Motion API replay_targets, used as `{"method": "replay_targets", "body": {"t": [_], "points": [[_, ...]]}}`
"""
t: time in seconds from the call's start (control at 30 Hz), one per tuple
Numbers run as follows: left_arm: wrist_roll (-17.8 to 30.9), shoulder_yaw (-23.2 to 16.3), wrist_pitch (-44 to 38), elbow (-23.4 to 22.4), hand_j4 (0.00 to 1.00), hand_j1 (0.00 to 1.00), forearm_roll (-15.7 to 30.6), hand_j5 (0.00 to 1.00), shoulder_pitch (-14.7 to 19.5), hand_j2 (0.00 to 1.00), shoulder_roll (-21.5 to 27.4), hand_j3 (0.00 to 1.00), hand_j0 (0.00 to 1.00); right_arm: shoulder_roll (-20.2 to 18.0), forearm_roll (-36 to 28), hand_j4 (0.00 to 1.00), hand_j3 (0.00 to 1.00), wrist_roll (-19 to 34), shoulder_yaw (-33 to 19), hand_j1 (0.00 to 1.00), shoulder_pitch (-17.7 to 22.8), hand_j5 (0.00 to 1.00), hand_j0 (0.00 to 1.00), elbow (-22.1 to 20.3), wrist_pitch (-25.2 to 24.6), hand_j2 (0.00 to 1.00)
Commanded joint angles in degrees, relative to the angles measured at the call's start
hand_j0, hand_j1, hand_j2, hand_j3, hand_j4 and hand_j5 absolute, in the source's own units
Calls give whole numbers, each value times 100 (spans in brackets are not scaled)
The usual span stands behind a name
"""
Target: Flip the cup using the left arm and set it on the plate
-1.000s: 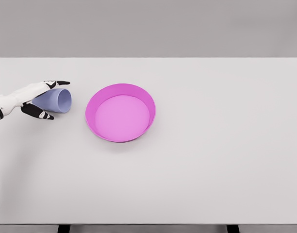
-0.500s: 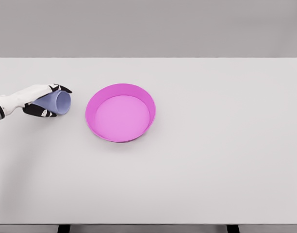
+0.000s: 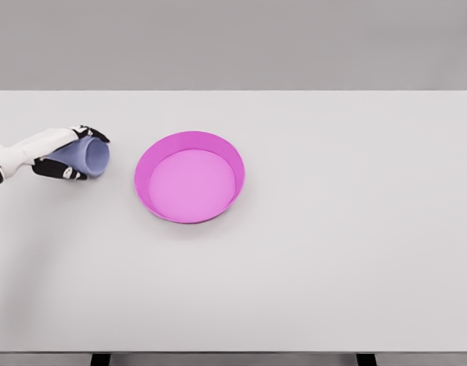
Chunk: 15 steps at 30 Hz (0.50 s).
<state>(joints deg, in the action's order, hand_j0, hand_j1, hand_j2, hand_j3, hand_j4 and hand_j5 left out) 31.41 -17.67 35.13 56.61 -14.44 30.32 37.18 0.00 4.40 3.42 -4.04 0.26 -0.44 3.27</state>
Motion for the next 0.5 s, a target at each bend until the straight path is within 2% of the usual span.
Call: {"method": "replay_targets", "body": {"t": [0.0, 0.07, 0.47], "points": [[6, 10, -13, -10, 67, 67, 284, 67, 0, 67, 18, 67, 67, 0, 0, 100, 100, 1, 0, 100, 0, 100, 100, 0, 7, 100], [58, 1, -13, -36, 67, 67, 644, 67, -9, 67, 26, 67, 67, 0, 0, 100, 100, 1, 0, 100, 0, 100, 100, 0, -2, 100], [76, -113, -13, 25, 67, 67, 1558, 67, -88, 67, -35, 67, 67, 0, 0, 100, 100, 1, 0, 100, -9, 100, 100, 0, -2, 100]]}}
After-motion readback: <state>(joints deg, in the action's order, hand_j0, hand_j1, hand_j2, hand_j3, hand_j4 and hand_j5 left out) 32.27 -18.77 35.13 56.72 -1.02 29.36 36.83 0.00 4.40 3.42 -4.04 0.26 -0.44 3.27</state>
